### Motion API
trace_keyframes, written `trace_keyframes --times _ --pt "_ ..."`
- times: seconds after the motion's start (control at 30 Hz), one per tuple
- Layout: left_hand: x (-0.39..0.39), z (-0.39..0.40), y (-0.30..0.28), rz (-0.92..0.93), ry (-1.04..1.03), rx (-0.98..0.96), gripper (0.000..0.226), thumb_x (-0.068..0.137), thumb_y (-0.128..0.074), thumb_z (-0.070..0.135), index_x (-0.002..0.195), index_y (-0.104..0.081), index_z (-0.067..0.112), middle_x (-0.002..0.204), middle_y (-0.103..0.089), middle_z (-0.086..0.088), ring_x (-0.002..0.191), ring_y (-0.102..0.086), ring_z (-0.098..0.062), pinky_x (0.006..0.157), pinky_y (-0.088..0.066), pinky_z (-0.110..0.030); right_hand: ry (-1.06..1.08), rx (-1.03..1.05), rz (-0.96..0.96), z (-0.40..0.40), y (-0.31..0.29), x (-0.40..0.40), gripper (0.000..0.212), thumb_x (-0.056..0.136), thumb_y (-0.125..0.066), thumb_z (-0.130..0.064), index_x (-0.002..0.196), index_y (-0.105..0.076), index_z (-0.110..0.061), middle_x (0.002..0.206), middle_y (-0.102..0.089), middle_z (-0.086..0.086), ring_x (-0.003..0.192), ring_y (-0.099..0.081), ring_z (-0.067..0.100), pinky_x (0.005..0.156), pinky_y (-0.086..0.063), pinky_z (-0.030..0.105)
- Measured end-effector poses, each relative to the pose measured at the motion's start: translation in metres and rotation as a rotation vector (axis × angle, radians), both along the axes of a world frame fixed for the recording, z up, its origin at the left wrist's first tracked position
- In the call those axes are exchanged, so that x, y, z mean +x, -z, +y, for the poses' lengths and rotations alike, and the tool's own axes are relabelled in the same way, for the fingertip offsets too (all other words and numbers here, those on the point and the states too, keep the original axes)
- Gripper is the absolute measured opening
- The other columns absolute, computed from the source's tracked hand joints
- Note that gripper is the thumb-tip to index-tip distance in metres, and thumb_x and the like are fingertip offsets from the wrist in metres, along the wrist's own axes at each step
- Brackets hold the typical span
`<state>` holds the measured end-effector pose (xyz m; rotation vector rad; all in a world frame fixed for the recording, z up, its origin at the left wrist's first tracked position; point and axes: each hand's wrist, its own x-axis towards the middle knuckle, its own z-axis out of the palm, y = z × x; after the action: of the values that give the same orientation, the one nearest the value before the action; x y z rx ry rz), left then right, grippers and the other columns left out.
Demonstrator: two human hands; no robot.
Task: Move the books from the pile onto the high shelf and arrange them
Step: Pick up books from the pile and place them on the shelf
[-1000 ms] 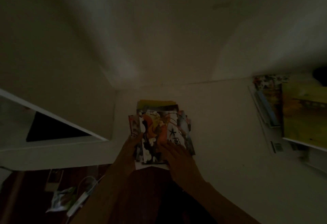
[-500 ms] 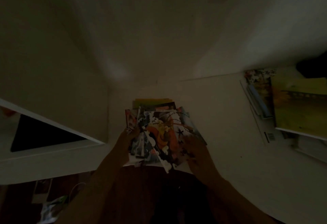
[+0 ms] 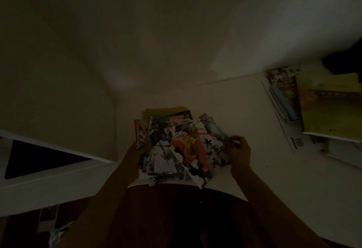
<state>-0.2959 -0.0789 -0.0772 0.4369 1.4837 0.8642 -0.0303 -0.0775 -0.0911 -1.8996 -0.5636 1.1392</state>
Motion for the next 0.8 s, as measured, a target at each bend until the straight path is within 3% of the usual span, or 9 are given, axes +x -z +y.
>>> trace_keyframes --times 0.13,0.17,0.23,0.33,0.43,0.5,0.6,0.67,0.8 --pt "-0.003 0.002 0.001 0.017 0.033 -0.019 0.031 0.095 -0.048 0.015 0.121 -0.052 -0.002 0.069 -0.065 -0.01 0.063 -0.063 -0.024 0.055 -0.042 -0.026 -0.419 0.076 -0.286 0.024 -0.013 0.012 0.024 0.081 -0.057 0.012 0.096 -0.057 -0.008 0.091 -0.06 0.011 0.077 -0.056 0.024 0.057 -0.046 0.021" --pt "-0.002 0.002 0.001 0.021 0.032 -0.008 0.029 0.095 -0.048 0.015 0.119 -0.052 0.0 0.081 -0.069 -0.016 0.076 -0.067 -0.027 0.057 -0.043 -0.026 -0.485 0.107 -0.353 0.031 -0.017 0.01 0.023 0.082 -0.056 0.012 0.097 -0.059 -0.005 0.088 -0.059 0.009 0.076 -0.055 0.024 0.055 -0.043 0.013" --pt "0.0 0.004 0.002 0.036 0.025 0.007 0.035 0.094 -0.05 0.015 0.128 -0.048 0.009 0.124 -0.058 -0.017 0.119 -0.052 -0.034 0.079 -0.042 -0.033 -0.582 0.193 -0.452 0.046 -0.024 -0.001 0.022 0.082 -0.054 0.012 0.098 -0.062 0.001 0.087 -0.059 0.008 0.076 -0.052 0.019 0.053 -0.038 0.002" --pt "-0.003 0.006 0.003 -0.007 0.053 -0.009 0.045 0.094 -0.05 0.02 0.137 -0.041 0.011 0.14 -0.043 -0.006 0.134 -0.035 -0.028 0.102 -0.033 -0.043 -0.735 0.309 -0.485 0.062 -0.026 -0.035 0.023 0.081 -0.051 0.013 0.098 -0.063 0.003 0.092 -0.065 0.016 0.077 -0.052 0.017 0.054 -0.036 0.008" --pt "-0.004 0.003 0.006 0.009 0.07 0.01 0.032 0.095 -0.045 0.005 0.126 -0.05 -0.001 0.108 -0.064 -0.011 0.118 -0.051 -0.03 0.079 -0.053 -0.031 -0.839 0.337 -0.44 0.071 -0.018 -0.07 0.029 0.084 -0.048 0.012 0.106 -0.062 -0.001 0.105 -0.065 0.018 0.089 -0.059 0.025 0.072 -0.045 0.023" --pt "-0.006 0.001 0.005 0.007 0.114 0.03 0.024 0.091 -0.05 0.001 0.113 -0.059 -0.001 0.088 -0.072 -0.004 0.102 -0.063 -0.028 0.07 -0.056 -0.031 -0.866 0.321 -0.446 0.073 -0.017 -0.082 0.031 0.085 -0.048 0.011 0.111 -0.06 -0.001 0.111 -0.063 0.02 0.098 -0.059 0.031 0.083 -0.048 0.035" --pt "-0.004 -0.002 0.0 0.04 0.116 0.036 0.014 0.091 -0.051 0.001 0.093 -0.064 0.006 0.069 -0.072 0.002 0.066 -0.07 -0.012 0.062 -0.055 -0.032 -0.758 0.315 -0.481 0.071 -0.017 -0.074 0.028 0.081 -0.048 0.014 0.102 -0.062 0.003 0.106 -0.061 0.022 0.098 -0.057 0.033 0.075 -0.042 0.028" --pt "-0.001 -0.003 -0.003 0.068 0.05 -0.023 0.021 0.094 -0.048 0.006 0.077 -0.058 0.01 0.058 -0.064 -0.004 0.05 -0.064 -0.012 0.054 -0.049 -0.028 -0.581 0.236 -0.515 0.06 -0.016 -0.054 0.026 0.081 -0.048 0.011 0.103 -0.06 0.004 0.105 -0.059 0.023 0.097 -0.055 0.032 0.07 -0.034 0.023" --pt "-0.001 -0.008 -0.004 0.073 0.026 -0.071 0.011 0.091 -0.054 0.005 0.099 -0.06 0.002 0.081 -0.06 -0.015 0.075 -0.06 -0.031 0.067 -0.05 -0.038 -0.432 0.012 -0.379 0.032 -0.013 -0.014 0.02 0.082 -0.054 0.007 0.1 -0.055 -0.003 0.1 -0.06 0.021 0.077 -0.054 0.025 0.053 -0.036 0.025"
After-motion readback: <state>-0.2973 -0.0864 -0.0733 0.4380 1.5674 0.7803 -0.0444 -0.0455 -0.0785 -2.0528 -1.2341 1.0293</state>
